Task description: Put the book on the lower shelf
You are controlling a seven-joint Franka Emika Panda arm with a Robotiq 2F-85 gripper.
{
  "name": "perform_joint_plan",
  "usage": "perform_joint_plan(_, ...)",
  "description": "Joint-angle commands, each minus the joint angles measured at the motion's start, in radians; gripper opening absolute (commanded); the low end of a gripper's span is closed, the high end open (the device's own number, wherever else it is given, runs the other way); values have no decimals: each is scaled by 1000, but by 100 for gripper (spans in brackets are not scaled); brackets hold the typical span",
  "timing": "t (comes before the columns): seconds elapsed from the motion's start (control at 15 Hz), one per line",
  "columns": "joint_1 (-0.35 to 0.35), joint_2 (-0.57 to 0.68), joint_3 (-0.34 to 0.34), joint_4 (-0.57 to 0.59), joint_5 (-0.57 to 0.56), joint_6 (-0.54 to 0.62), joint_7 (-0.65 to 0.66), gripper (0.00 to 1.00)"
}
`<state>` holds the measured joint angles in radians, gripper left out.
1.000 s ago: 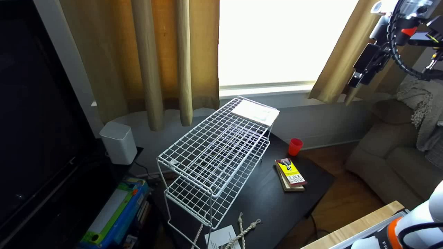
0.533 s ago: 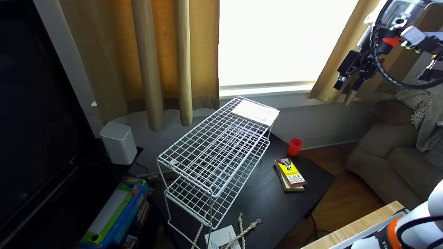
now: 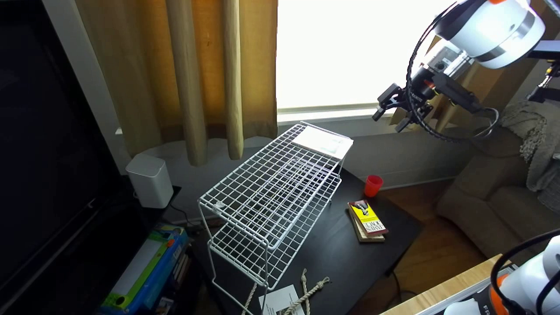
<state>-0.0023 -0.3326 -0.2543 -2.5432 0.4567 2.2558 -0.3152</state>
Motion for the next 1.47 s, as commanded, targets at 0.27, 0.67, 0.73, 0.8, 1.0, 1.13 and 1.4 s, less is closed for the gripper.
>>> perform_joint_plan(0.27, -1, 102, 31, 30, 157, 17, -42, 100)
perform_joint_plan(0.67, -20, 254, -5, 89, 365, 7, -84, 100)
perform_joint_plan(0.73, -31, 292, -5, 106, 427, -16, -109, 100)
perform_joint_plan(0.8, -45, 331, 1, 119, 482, -16, -131, 100)
perform_joint_plan(1.0, -88, 446, 29, 175, 612, -54, -200, 100)
perform_joint_plan(1.13, -114, 516, 48, 216, 652, -93, -221, 100)
perform_joint_plan(1.4, -156, 643, 84, 303, 695, -162, -255, 100)
